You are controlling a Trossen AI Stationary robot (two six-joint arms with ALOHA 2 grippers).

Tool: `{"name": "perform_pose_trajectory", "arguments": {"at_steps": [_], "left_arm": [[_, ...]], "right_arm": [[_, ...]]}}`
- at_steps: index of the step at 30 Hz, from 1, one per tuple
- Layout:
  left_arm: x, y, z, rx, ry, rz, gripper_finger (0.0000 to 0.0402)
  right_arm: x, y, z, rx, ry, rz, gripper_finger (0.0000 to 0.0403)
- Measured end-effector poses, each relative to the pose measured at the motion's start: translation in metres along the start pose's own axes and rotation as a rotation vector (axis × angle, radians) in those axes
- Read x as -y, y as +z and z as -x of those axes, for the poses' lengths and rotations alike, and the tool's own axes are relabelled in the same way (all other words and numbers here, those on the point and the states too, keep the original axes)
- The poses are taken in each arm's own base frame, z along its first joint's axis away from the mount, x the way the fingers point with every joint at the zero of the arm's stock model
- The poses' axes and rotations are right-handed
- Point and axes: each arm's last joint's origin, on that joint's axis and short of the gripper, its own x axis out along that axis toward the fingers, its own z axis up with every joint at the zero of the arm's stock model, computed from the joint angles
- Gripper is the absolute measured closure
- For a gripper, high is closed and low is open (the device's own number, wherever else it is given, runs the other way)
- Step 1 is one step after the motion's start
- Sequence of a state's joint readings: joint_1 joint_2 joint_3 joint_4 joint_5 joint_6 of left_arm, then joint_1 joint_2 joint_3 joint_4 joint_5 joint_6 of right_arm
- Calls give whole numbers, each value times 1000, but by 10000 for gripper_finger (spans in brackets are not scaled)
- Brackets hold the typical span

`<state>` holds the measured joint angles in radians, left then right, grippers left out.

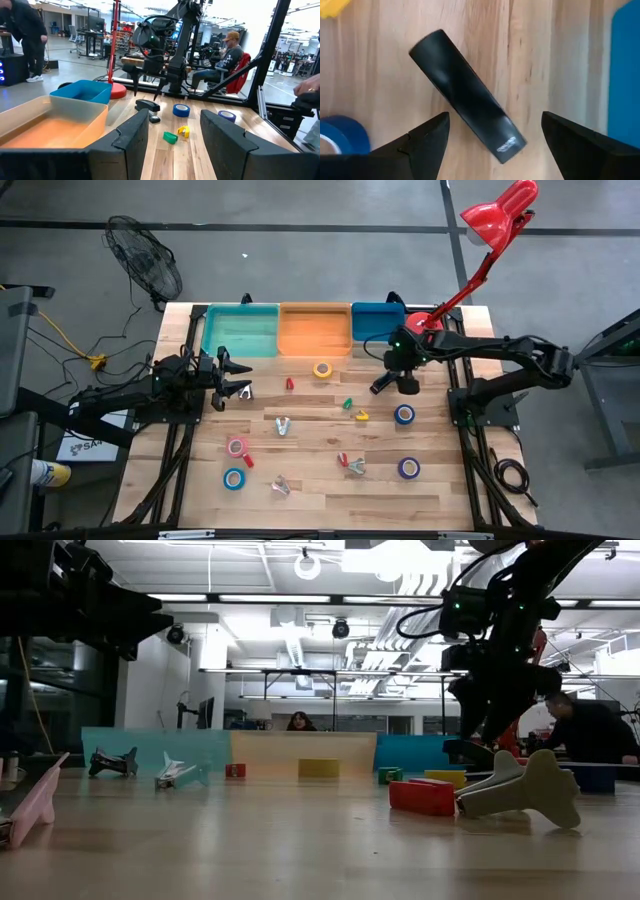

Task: Pick and place Stapler, Stapler remover, tape
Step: Put the black stapler into the orange bin

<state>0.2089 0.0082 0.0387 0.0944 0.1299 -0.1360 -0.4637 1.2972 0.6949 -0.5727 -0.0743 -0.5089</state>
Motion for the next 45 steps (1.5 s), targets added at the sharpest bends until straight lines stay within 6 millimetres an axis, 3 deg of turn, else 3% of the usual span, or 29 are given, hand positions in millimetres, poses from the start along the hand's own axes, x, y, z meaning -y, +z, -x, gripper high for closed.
{"name": "perform_pose_trajectory", "arguments": {"at_steps": [9,22,29,33,42,45], "left_arm": [[0,0,0,0,0,0,224],[0,0,0,1,0,0,224],[0,0,0,1,0,0,224],[0,0,0,1,0,0,224],[0,0,0,0,0,0,224],[0,0,0,0,0,0,224]], "right_arm": [[-1,1,-9,33,-3,84,96],[-16,6,-56,-94,103,194,96],[-18,4,-60,-128,119,193,101],[-19,2,-59,-141,126,193,140],[-20,1,-59,-151,141,188,272],[-19,3,-59,-152,129,117,277]]}}
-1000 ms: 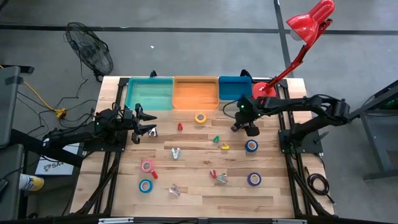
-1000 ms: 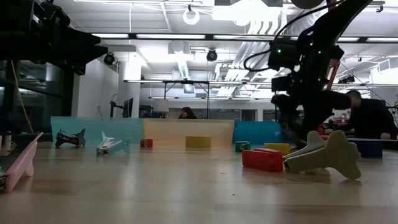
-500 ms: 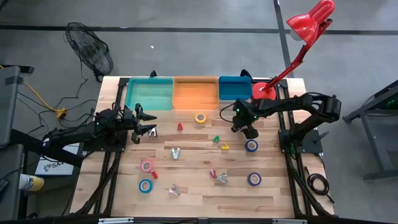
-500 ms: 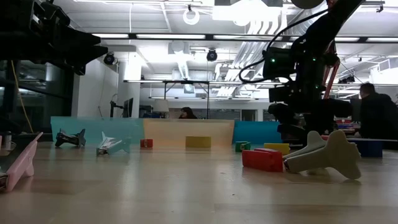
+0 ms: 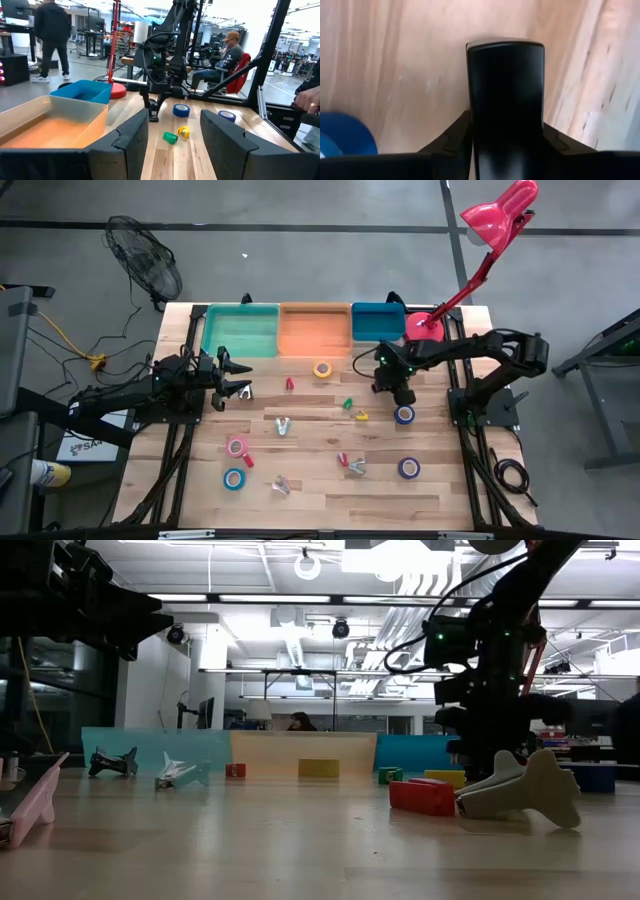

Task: Pick and place Stapler, Stapler remover, tape
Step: Put the black stapler into the orange bin

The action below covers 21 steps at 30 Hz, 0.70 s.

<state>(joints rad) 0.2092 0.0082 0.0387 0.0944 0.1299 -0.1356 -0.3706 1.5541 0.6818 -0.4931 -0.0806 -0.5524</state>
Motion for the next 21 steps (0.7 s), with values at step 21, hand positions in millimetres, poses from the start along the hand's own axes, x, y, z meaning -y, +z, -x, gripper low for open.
{"name": "perform_pose_trajectory", "arguments": {"at_steps": [21], "left_arm": [[0,0,0,0,0,0,224]], "right_arm": [[61,63,90,78,-378,-216,277]]}}
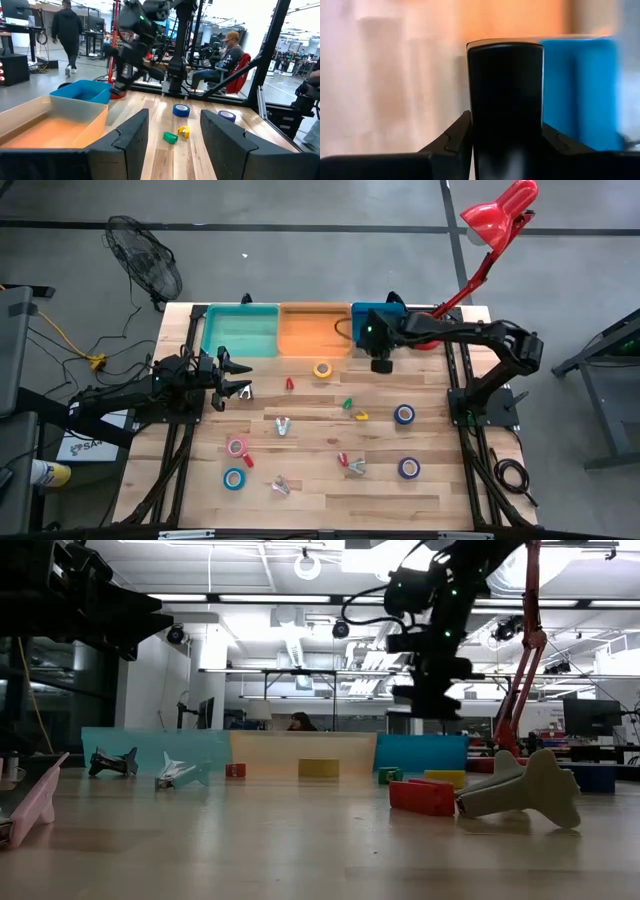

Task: Pick and place Stapler, Stapler remover, tape
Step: Put the black stapler into the orange bin

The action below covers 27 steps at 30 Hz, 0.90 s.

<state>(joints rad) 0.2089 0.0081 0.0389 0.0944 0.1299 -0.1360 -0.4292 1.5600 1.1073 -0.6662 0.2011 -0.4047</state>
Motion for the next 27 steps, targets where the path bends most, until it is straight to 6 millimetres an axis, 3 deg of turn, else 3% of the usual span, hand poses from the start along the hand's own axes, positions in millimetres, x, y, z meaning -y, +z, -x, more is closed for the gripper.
{"name": "perform_pose_trajectory", "arguments": {"at_steps": [9,16,22,27], "left_arm": [[0,0,0,0,0,0,224],[0,0,0,0,0,0,224],[0,0,0,0,0,0,224],[0,0,0,0,0,0,224]], "right_arm": [[32,25,2,369,56,-112,277],[34,52,-31,602,118,-145,277],[39,72,-60,552,131,-146,277],[54,103,-71,488,161,-140,278]]}}
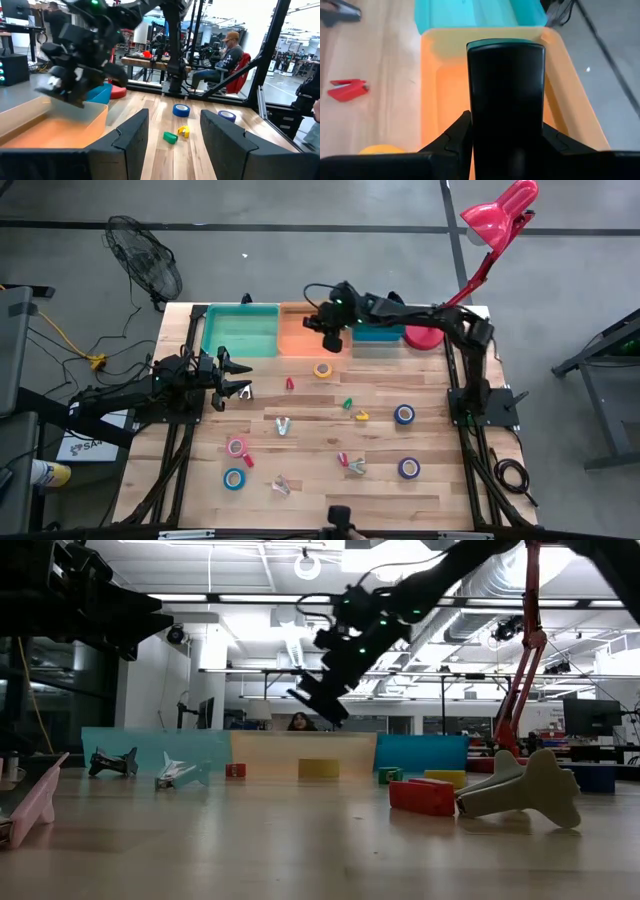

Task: Pick and place Stapler, Stapler remover, tape
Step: Put the black stapler into the orange bin

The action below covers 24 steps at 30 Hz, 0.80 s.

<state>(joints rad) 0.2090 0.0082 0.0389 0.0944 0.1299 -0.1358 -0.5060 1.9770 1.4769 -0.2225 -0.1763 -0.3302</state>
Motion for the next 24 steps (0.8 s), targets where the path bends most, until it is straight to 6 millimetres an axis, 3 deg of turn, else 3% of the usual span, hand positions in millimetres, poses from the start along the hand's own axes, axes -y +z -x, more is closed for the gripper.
{"name": "perform_pose_trajectory", "arguments": {"at_steps": [7,17,24], "left_arm": [[0,0,0,0,0,0,224],[0,0,0,0,0,0,224],[0,0,0,0,0,0,224]], "right_arm": [[15,18,-29,-235,72,-37,277],[21,-4,-63,-452,121,-50,278],[20,-9,-63,-518,105,-37,256]]}}
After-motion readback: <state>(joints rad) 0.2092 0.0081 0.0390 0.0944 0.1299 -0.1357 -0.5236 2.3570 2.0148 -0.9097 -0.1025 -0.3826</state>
